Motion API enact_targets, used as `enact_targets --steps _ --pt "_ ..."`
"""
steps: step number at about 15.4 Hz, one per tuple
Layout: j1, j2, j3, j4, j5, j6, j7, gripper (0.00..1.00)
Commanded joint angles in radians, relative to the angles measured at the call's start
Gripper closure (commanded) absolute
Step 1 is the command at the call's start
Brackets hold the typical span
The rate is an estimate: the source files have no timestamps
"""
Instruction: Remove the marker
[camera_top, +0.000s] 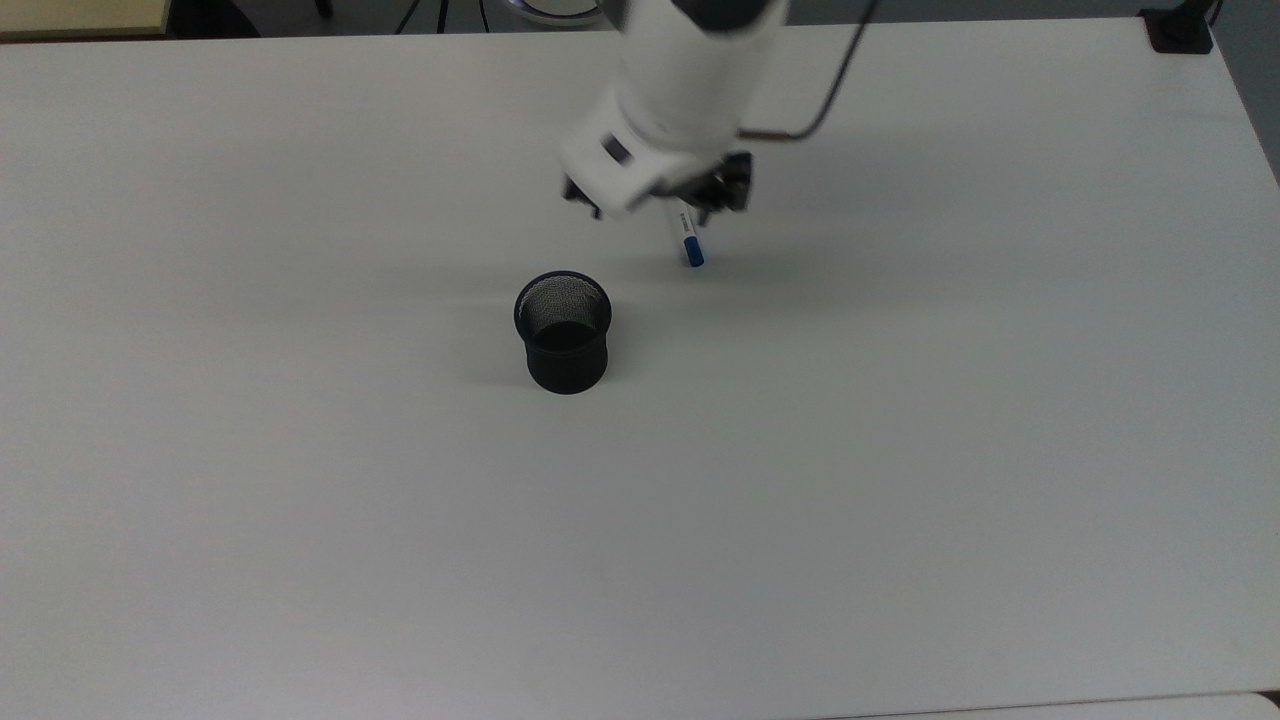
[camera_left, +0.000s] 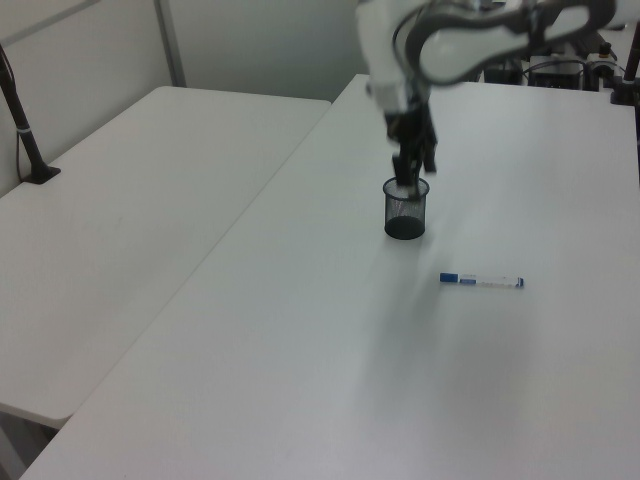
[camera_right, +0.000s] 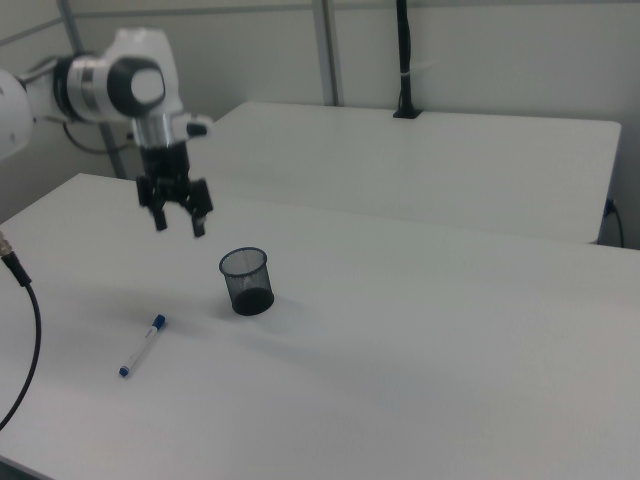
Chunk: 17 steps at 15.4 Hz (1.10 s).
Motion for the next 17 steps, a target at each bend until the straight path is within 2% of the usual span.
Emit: enact_targets --steps 1,4,6,10,14,17 --pt "-0.127 -0.169 -0.004 -0.040 -0.022 -0.042 -0.076 0.00" --pt "-0.230 -0.216 -0.004 -0.040 -0.017 -0.042 -0.088 0.00" --pt "-0.242 -0.239 -0.003 -0.039 -0.020 -0.043 -0.075 0.00" --pt "-0.248 -0.227 -0.001 -0.043 -0.020 -0.023 -0.073 0.00" --pt "-0.282 -0.220 -0.003 -0.043 0.037 0.027 -0.073 0.00" --pt "-0.284 -0.227 -0.001 -0.048 0.037 0.015 -0.059 0.00"
